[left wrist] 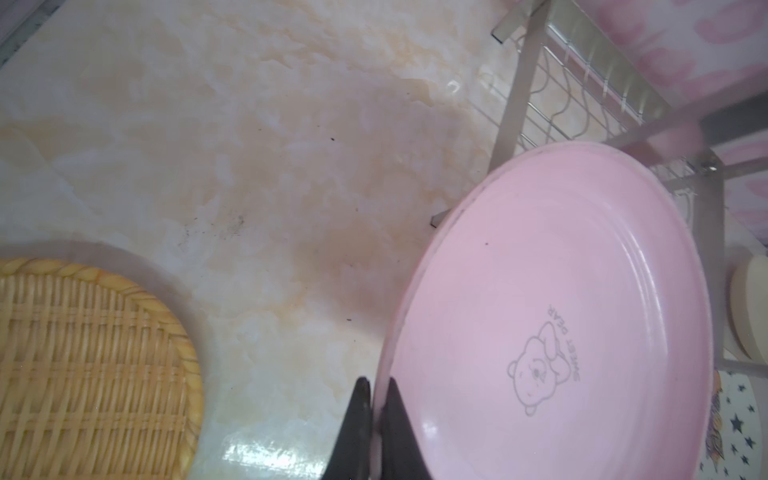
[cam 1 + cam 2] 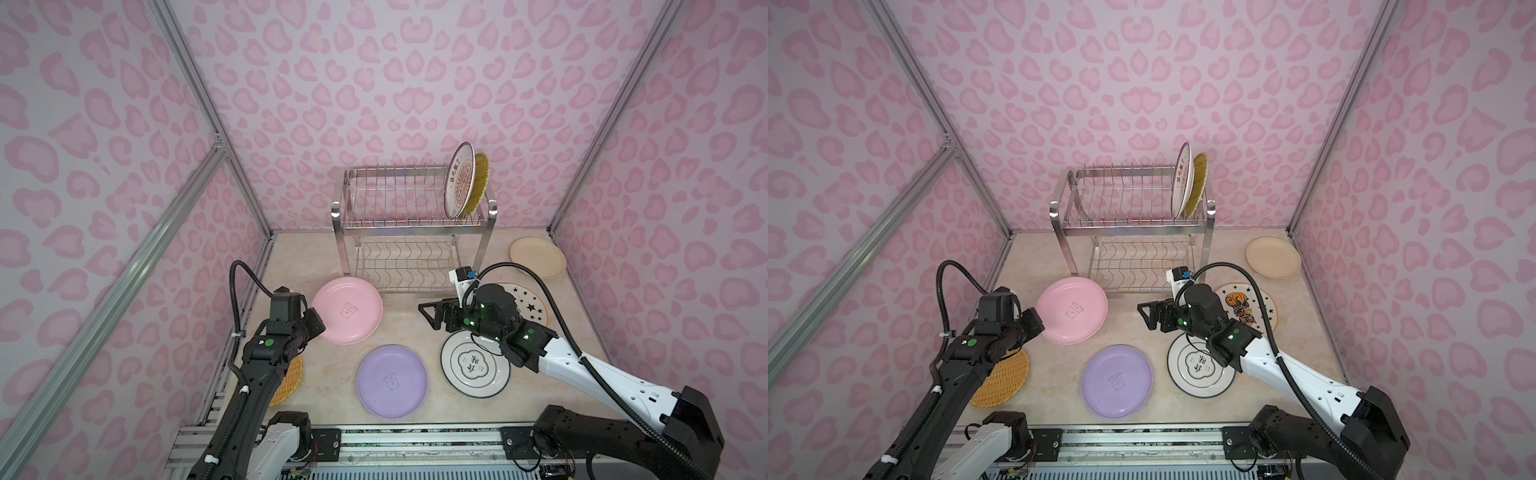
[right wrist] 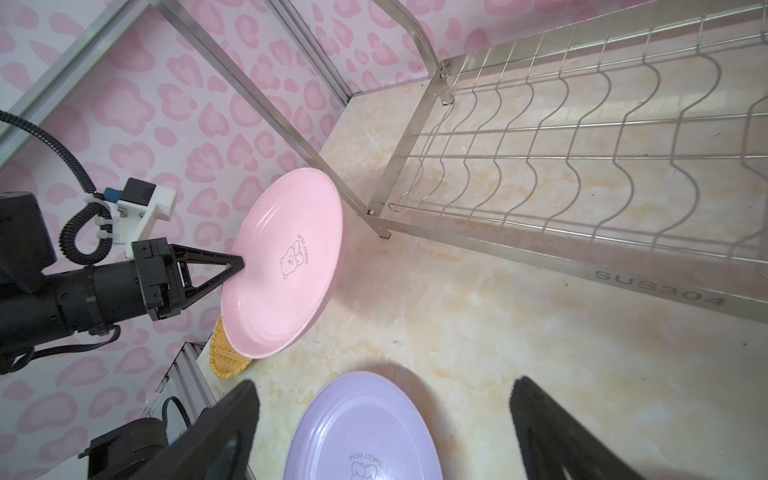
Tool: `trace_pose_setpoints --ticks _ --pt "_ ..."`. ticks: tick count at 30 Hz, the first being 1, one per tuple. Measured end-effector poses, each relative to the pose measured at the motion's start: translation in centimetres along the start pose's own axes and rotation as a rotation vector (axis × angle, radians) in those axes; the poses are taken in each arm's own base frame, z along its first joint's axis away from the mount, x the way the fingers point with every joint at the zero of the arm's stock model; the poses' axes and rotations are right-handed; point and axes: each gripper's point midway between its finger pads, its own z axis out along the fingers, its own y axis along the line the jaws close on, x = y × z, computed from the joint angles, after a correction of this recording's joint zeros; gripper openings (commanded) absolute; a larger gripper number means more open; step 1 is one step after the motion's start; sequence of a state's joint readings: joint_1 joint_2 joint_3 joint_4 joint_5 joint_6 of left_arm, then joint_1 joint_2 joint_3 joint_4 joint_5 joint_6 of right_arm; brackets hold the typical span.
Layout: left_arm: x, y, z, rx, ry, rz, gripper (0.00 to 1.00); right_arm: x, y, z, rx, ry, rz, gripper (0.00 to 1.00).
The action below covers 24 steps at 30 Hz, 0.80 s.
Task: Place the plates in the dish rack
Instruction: 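Lift the pink plate upright toward the right gripper while the right gripper approaches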
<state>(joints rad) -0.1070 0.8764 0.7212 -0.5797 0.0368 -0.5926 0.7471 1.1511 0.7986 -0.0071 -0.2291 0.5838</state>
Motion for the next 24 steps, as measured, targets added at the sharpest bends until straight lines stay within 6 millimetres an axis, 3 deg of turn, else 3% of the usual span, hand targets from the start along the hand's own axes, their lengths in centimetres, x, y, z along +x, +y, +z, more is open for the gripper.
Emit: trace_pose_setpoints --ticks 6,9,17,24 --pt "2.6 -4.7 -1.7 0.153 0.043 0.095 0.03 1.1 1.8 1.2 -0.034 0.049 0.010 0.77" --pt "3.1 -5.6 -2.1 0.178 0.040 0.100 0.03 1.1 2.6 1.7 -0.044 0.060 0.016 0.73" --pt "3.6 -7.4 -2.9 0.234 0.021 0.105 0.03 1.5 2.1 3.3 0.001 0.077 0.081 0.47" --pt "3.1 -7.6 -3.4 0.233 -0.020 0.106 0.03 1.9 1.7 3.9 0.037 0.076 0.133 0.25"
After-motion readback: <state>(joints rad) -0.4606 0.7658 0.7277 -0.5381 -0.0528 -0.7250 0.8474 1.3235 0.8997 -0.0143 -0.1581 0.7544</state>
